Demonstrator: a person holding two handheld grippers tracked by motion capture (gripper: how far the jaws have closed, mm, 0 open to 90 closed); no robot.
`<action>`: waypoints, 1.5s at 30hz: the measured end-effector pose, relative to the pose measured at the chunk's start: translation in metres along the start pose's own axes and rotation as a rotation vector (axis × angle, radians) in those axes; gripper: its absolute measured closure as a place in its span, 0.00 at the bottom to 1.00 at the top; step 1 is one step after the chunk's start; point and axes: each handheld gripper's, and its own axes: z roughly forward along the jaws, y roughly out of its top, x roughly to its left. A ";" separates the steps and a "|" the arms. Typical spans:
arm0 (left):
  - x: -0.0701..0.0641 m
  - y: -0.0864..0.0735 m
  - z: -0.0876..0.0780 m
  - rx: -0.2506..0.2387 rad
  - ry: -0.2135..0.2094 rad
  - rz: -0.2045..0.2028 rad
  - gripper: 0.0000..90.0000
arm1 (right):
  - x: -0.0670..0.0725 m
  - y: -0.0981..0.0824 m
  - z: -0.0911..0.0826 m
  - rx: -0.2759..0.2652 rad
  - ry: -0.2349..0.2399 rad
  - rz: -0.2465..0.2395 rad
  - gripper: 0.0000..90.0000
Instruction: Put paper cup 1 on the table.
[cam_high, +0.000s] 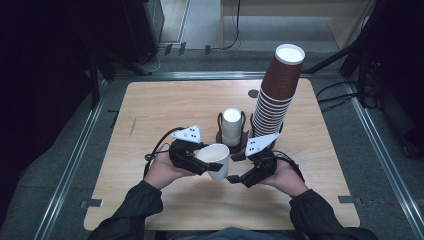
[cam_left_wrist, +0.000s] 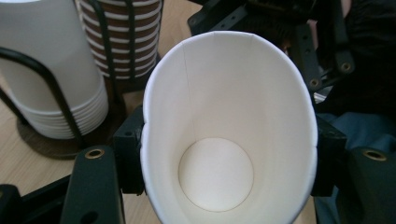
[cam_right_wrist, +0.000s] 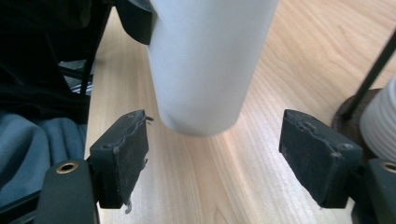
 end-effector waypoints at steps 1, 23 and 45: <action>0.000 0.000 0.000 0.000 0.000 0.000 0.37 | 0.000 0.000 -0.001 -0.004 -0.009 -0.004 0.27; 0.008 -0.012 -0.011 0.066 0.088 -0.043 0.36 | -0.003 -0.009 -0.022 -0.002 -0.187 0.029 0.27; 0.030 -0.037 -0.044 0.042 0.190 -0.144 0.35 | -0.010 -0.013 -0.026 0.011 -0.192 0.045 0.23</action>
